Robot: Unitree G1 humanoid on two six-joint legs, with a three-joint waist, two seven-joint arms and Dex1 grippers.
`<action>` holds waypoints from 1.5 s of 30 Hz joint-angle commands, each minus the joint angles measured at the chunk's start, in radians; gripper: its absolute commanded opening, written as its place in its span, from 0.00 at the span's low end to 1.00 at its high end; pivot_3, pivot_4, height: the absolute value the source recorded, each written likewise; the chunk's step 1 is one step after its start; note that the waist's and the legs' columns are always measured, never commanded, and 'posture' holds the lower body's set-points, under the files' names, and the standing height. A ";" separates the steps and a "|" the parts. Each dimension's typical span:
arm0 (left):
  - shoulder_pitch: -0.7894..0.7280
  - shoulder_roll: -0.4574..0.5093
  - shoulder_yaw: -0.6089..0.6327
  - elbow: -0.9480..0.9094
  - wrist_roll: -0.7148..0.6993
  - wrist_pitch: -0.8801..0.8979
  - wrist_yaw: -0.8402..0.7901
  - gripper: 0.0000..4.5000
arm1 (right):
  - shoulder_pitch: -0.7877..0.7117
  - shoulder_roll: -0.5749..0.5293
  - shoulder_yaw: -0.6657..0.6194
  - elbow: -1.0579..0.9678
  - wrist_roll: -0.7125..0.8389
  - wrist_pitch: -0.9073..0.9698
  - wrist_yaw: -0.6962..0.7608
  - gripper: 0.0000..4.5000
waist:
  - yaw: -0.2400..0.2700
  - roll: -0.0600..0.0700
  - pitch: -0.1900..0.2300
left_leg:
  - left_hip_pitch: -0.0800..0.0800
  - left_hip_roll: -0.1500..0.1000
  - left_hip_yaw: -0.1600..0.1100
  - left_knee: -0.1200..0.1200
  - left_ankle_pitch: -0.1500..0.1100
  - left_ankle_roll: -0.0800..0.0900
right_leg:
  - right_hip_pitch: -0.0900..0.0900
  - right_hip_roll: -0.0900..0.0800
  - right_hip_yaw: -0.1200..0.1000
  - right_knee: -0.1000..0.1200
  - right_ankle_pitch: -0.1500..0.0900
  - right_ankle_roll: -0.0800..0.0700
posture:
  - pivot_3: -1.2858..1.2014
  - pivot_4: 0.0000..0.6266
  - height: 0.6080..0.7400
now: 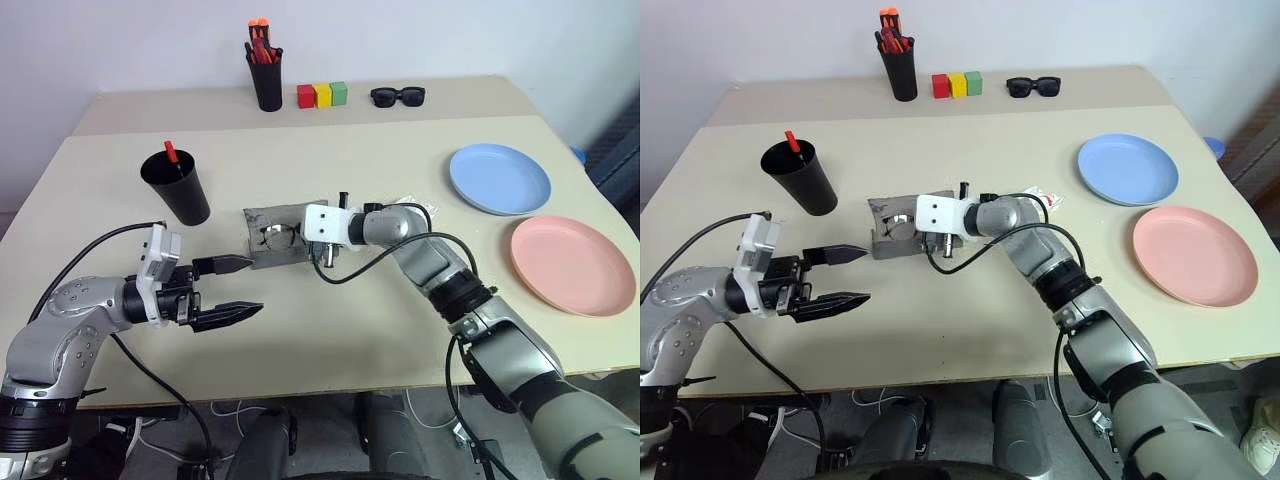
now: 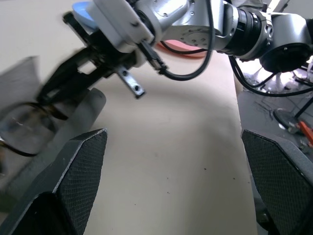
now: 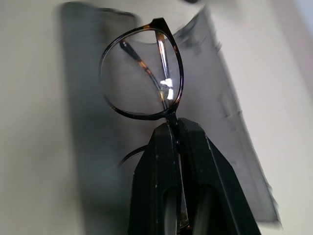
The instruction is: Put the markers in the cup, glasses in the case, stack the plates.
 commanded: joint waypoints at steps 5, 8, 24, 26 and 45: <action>-0.005 0.010 0.009 0.000 0.005 -0.029 -0.013 1.00 | 0.042 -0.013 -0.001 -0.133 0.010 0.120 0.084 0.01 | 0.000 0.000 0.000 | 0.000 0.000 0.000 0.000 0.000 0.000 | 0.000 0.000 0.000 0.000 0.000 0.000 | 0.52 0.24 1.00; -0.007 0.011 0.009 0.000 0.004 -0.027 -0.012 1.00 | 0.044 -0.013 -0.004 -0.160 0.008 0.139 0.090 0.01 | 0.000 0.000 0.000 | 0.000 0.000 0.000 0.000 0.000 0.000 | 0.000 0.000 0.000 0.000 0.000 0.000 | 0.52 0.24 1.00; -0.109 -0.049 0.014 0.096 0.080 -0.105 0.085 1.00 | 0.007 0.034 -0.136 -0.144 0.091 0.193 0.024 0.99 | 0.001 0.000 0.000 | 0.000 0.000 0.000 0.000 0.000 0.000 | 0.000 0.000 0.000 0.000 0.000 0.000 | 0.52 0.24 1.00; -0.133 -0.069 0.011 0.118 0.109 -0.145 0.109 1.00 | 0.006 0.035 -0.158 -0.157 0.114 0.206 0.028 0.99 | 0.002 0.000 0.000 | 0.000 0.000 0.000 0.000 0.000 -0.001 | 0.000 0.000 0.000 0.000 0.000 0.000 | 0.52 0.24 1.00; -0.447 -0.306 -0.082 0.349 0.313 -0.151 0.526 0.58 | 0.107 -0.016 -0.310 -0.356 0.303 0.359 0.025 1.00 | 0.028 -0.001 -0.001 | -0.004 -0.001 -0.001 0.003 0.001 -0.001 | -0.001 0.000 -0.001 0.000 0.001 0.000 | 0.52 0.24 1.00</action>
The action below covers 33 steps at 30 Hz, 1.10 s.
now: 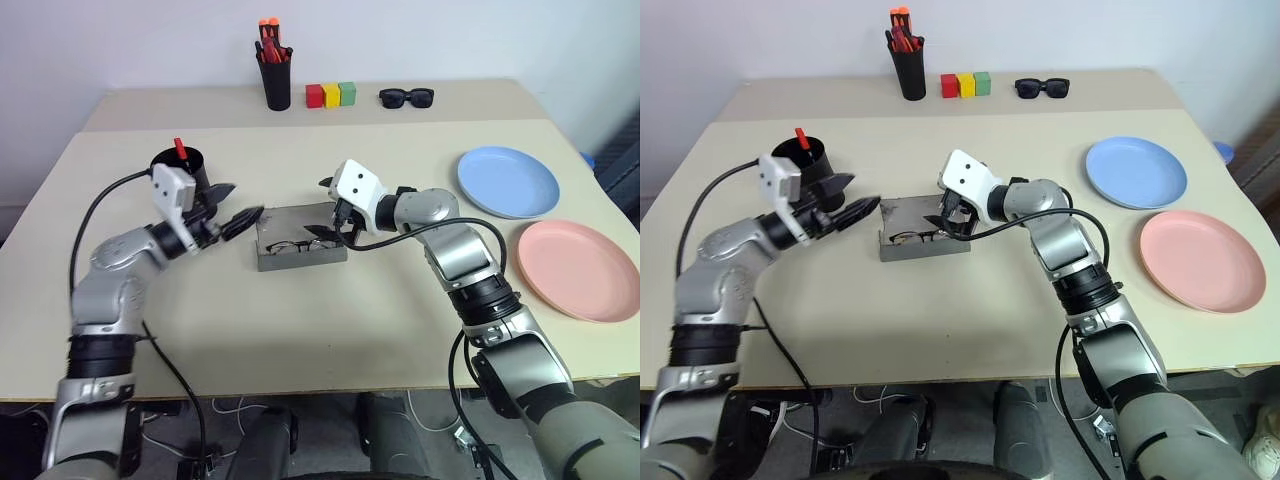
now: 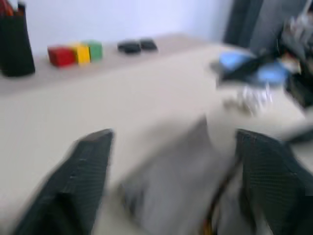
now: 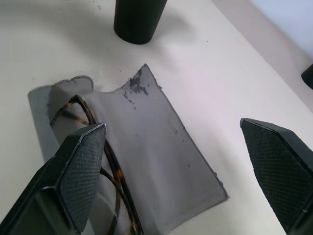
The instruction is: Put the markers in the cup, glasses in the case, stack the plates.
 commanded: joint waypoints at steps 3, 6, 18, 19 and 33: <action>-0.108 -0.055 -0.056 0.138 0.120 -0.066 0.101 0.24 | 0.101 -0.024 -0.158 -0.231 0.220 0.094 0.052 1.00 | 0.000 0.000 0.000 | -0.001 0.000 0.000 -0.001 0.000 0.000 | -0.001 0.000 0.000 0.000 0.000 0.000 | 0.52 0.24 1.00; -0.227 -0.070 -0.068 0.334 0.213 -0.101 0.216 0.01 | 0.175 -0.063 -0.203 -0.317 0.294 0.128 0.076 1.00 | 0.004 0.000 0.000 | -0.002 0.000 0.000 0.000 0.000 0.000 | -0.002 0.000 0.000 0.000 0.000 0.000 | 0.52 0.24 1.00; -0.548 -0.195 -0.145 0.883 0.352 -0.287 0.200 0.01 | 0.253 -0.102 -0.196 -0.418 0.339 0.197 0.000 1.00 | -0.006 0.000 0.000 | -0.004 -0.001 0.001 0.002 0.000 0.000 | -0.002 0.000 0.000 -0.001 0.001 0.002 | 0.52 0.24 1.00; -0.560 -0.200 -0.151 0.908 0.361 -0.285 0.189 0.01 | 0.258 -0.104 -0.196 -0.427 0.343 0.201 -0.005 1.00 | -0.005 0.000 0.000 | -0.004 -0.001 0.001 0.002 0.000 0.000 | -0.002 0.000 0.000 -0.001 0.001 0.002 | 0.52 0.24 1.00; -0.507 -0.151 -0.151 0.628 0.264 0.238 -0.109 0.01 | 0.243 -0.107 -0.172 -0.391 0.329 0.171 -0.048 1.00 | -0.007 0.000 0.000 | -0.008 -0.002 0.000 0.007 0.000 0.001 | -0.003 0.000 0.000 0.000 0.002 0.004 | 0.52 0.24 1.00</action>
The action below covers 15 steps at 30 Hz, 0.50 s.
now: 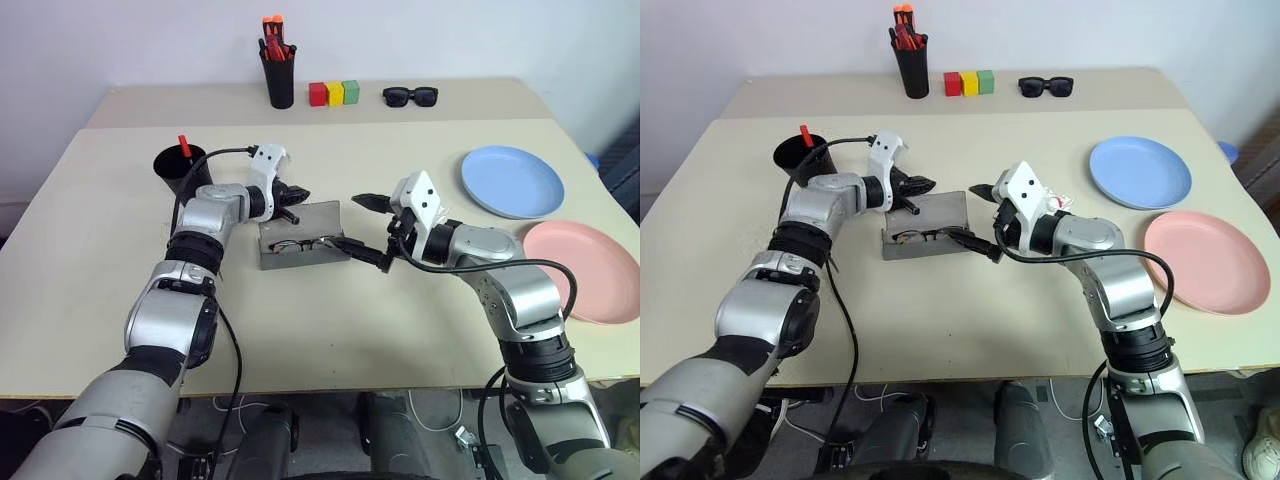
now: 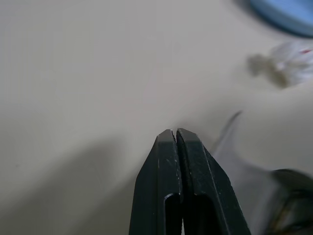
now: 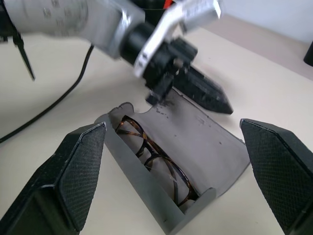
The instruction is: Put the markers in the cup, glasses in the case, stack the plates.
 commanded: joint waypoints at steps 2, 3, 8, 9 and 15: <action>0.088 0.034 -0.006 -0.179 -0.041 0.165 -0.038 0.01 | -0.037 -0.003 0.004 0.005 -0.001 -0.030 -0.008 1.00 | -0.005 0.000 0.000 | 0.001 0.000 0.000 0.000 0.000 0.000 | 0.000 0.000 0.000 0.001 0.000 0.000 | 0.52 0.24 1.00; 0.107 0.037 -0.009 -0.216 -0.048 0.194 -0.040 0.01 | -0.039 -0.005 0.005 0.011 -0.002 -0.034 -0.008 1.00 | -0.006 0.000 0.000 | 0.001 0.000 0.000 0.000 0.000 0.000 | 0.000 0.000 0.000 0.001 0.000 0.000 | 0.52 0.24 1.00; 0.178 0.045 -0.004 -0.360 -0.091 0.325 -0.050 0.01 | -0.039 -0.011 0.014 0.021 -0.014 -0.049 -0.010 1.00 | 0.002 0.000 0.000 | 0.000 0.000 0.000 0.001 0.000 0.000 | 0.000 0.000 0.000 0.001 0.000 0.000 | 0.52 0.24 1.00; 0.188 0.049 -0.006 -0.383 -0.098 0.338 -0.057 0.01 | -0.039 -0.011 0.015 0.022 -0.015 -0.050 -0.011 1.00 | 0.005 0.000 0.000 | 0.000 0.000 0.000 0.001 0.000 0.000 | 0.000 0.000 0.000 0.001 0.000 0.000 | 0.52 0.24 1.00; 0.165 0.044 0.005 -0.354 -0.020 0.067 0.056 0.01 | -0.034 -0.010 0.026 0.025 -0.025 -0.060 -0.011 1.00 | 0.007 0.000 0.000 | -0.001 0.000 -0.001 0.003 0.000 0.000 | 0.000 0.000 0.000 0.001 0.000 -0.001 | 0.52 0.24 1.00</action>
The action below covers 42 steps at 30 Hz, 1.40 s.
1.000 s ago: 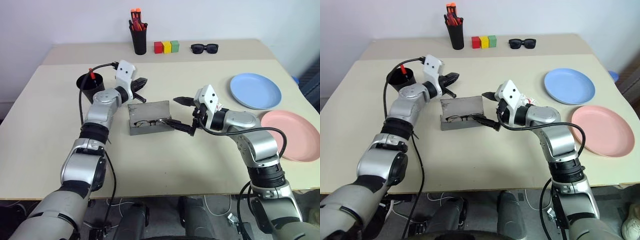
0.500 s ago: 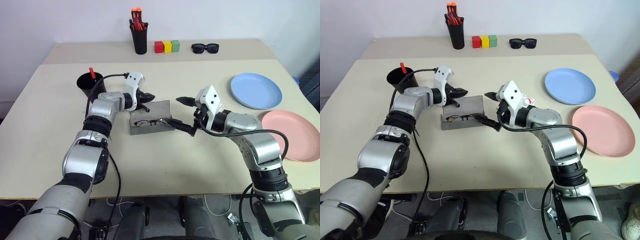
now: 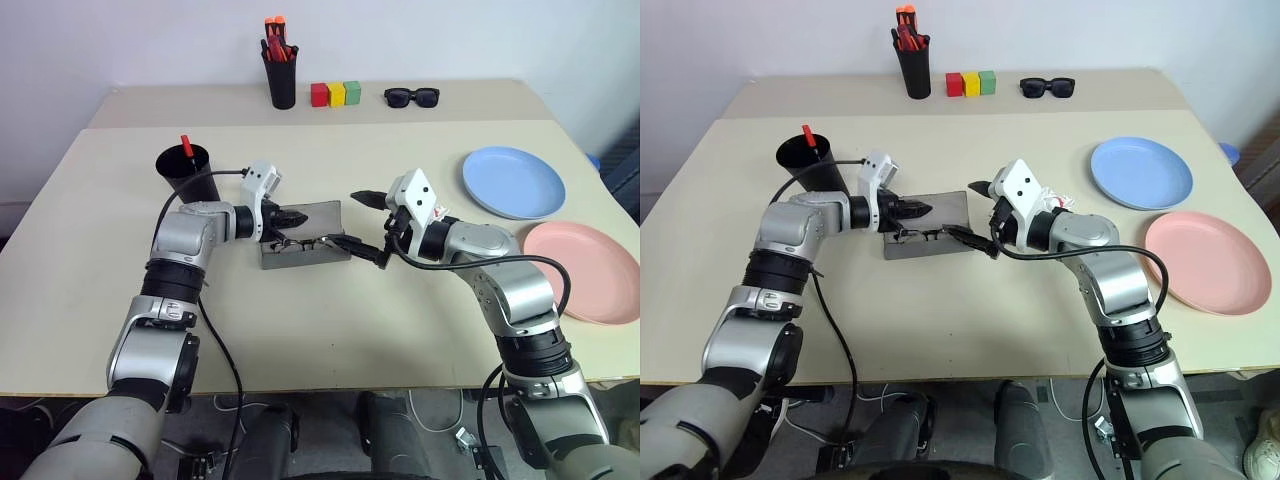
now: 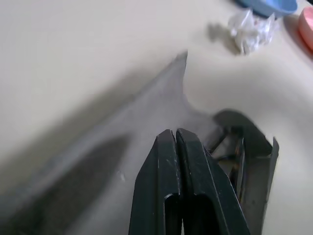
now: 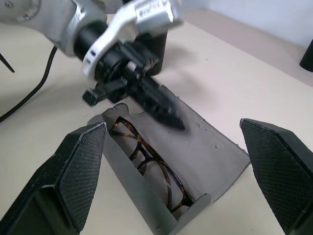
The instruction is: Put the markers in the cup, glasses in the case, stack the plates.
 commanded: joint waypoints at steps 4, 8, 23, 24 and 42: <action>-0.083 -0.008 0.027 0.125 0.061 -0.258 0.136 0.01 | -0.017 -0.005 0.013 -0.008 -0.010 -0.026 -0.003 1.00 | 0.001 0.000 0.000 | 0.000 0.000 0.000 0.000 0.000 0.000 | 0.000 0.000 0.000 0.000 0.000 0.000 | 0.52 0.24 1.00; -0.120 -0.006 0.006 0.262 0.095 -0.347 0.154 0.01 | -0.022 -0.003 0.013 -0.006 -0.007 -0.024 -0.007 1.00 | -0.001 0.000 0.000 | 0.000 0.000 0.001 0.000 0.000 0.000 | 0.000 0.000 0.000 0.000 0.000 0.000 | 0.52 0.24 1.00; -0.185 0.017 -0.013 0.402 0.108 -0.289 -0.016 0.01 | -0.017 0.000 0.023 -0.020 -0.014 -0.022 -0.025 1.00 | -0.004 0.000 0.000 | -0.001 0.000 0.001 0.002 0.000 0.001 | 0.000 0.000 0.000 0.000 0.001 0.001 | 0.52 0.24 1.00; -0.182 0.020 -0.011 0.383 0.096 -0.256 -0.038 0.01 | -0.019 0.002 0.023 -0.018 -0.014 -0.023 -0.027 1.00 | -0.004 0.000 0.000 | -0.001 0.000 0.001 0.002 0.000 0.001 | 0.000 0.000 0.000 0.001 0.001 0.001 | 0.52 0.24 1.00; 0.075 0.128 -0.111 -0.197 -0.009 0.143 -0.235 0.01 | -0.026 -0.015 0.015 0.018 -0.036 -0.058 -0.033 1.00 | -0.003 0.000 0.000 | -0.001 0.000 0.001 0.003 -0.001 0.001 | 0.001 0.000 0.000 0.001 0.001 0.001 | 0.52 0.24 1.00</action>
